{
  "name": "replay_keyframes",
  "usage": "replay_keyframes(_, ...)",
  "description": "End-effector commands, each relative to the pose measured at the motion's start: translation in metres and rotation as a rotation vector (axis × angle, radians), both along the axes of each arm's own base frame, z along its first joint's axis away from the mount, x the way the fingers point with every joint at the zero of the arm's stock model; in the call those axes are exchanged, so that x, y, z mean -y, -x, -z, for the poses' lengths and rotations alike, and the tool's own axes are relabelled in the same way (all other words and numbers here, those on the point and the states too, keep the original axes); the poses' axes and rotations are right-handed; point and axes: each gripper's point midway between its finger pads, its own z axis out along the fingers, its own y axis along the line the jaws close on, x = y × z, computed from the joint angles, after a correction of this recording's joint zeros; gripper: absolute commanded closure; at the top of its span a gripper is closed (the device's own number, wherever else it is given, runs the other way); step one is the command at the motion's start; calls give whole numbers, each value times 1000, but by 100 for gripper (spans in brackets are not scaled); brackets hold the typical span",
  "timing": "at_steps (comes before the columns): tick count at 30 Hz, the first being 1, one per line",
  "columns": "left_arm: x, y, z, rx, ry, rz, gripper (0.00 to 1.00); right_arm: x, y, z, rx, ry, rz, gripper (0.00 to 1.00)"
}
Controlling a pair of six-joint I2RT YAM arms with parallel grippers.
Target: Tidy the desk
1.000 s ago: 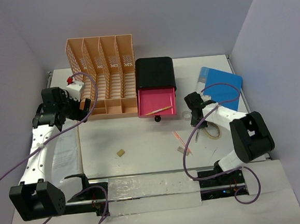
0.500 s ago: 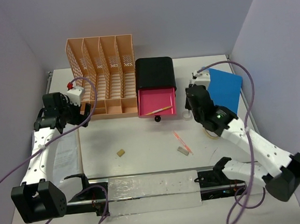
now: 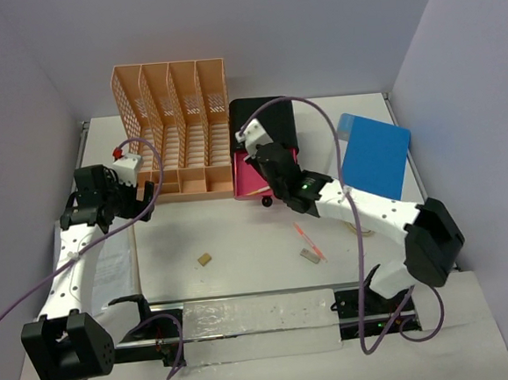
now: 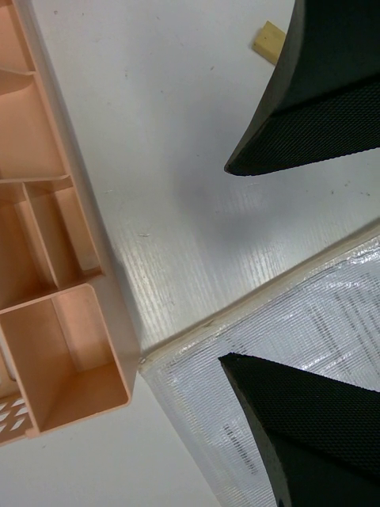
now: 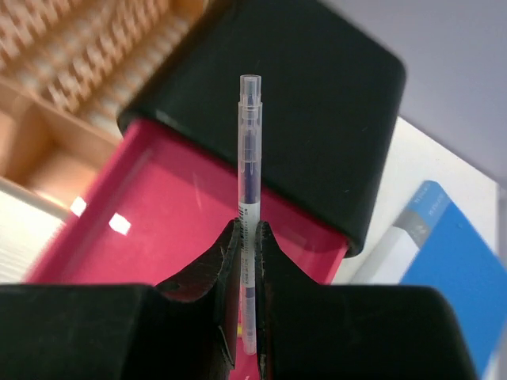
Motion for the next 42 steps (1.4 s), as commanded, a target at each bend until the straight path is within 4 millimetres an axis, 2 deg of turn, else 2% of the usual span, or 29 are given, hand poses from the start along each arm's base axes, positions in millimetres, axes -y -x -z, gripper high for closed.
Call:
replay_keyframes(1,-6,-4,-9,48,-6,-32,1,4,-11,-21,74,104,11,100)
replay_keyframes(5,-7,-4,-7,43,-3,-36,1,8,-6,-2,42,128,6,99)
replay_keyframes(9,-7,-6,-7,43,1,-37,1,6,2,21,-31,163,-30,89)
replay_keyframes(13,-8,-6,-8,47,-4,-39,1,1,10,31,-85,188,-57,85)
replay_keyframes(16,-7,-5,-9,47,-2,-33,1,0,15,35,-106,192,-70,77)
replay_keyframes(18,-8,-4,-8,45,-6,-35,1,1,16,31,-116,183,-57,65)
replay_keyframes(21,-8,-3,-7,47,-5,-34,1,4,16,20,-115,154,-18,57)
replay_keyframes(26,-5,-1,-8,48,2,-21,1,8,25,-20,-88,-7,15,54)
replay_keyframes(28,-5,0,-6,44,5,-21,1,17,40,-51,-61,-149,21,50)
replay_keyframes(29,-5,0,-6,45,6,-20,1,20,48,-50,-80,-206,31,46)
replay_keyframes(32,-3,2,-5,46,14,-15,1,33,72,-32,-162,-345,78,35)
replay_keyframes(33,-2,2,-4,47,16,-9,1,42,84,-11,-226,-389,126,32)
replay_keyframes(36,-1,2,-3,47,19,-3,1,56,110,32,-360,-441,191,31)
replay_keyframes(38,1,1,-4,52,24,5,1,65,130,74,-465,-450,244,31)
replay_keyframes(42,4,1,-6,58,36,19,1,77,152,115,-562,-482,330,34)
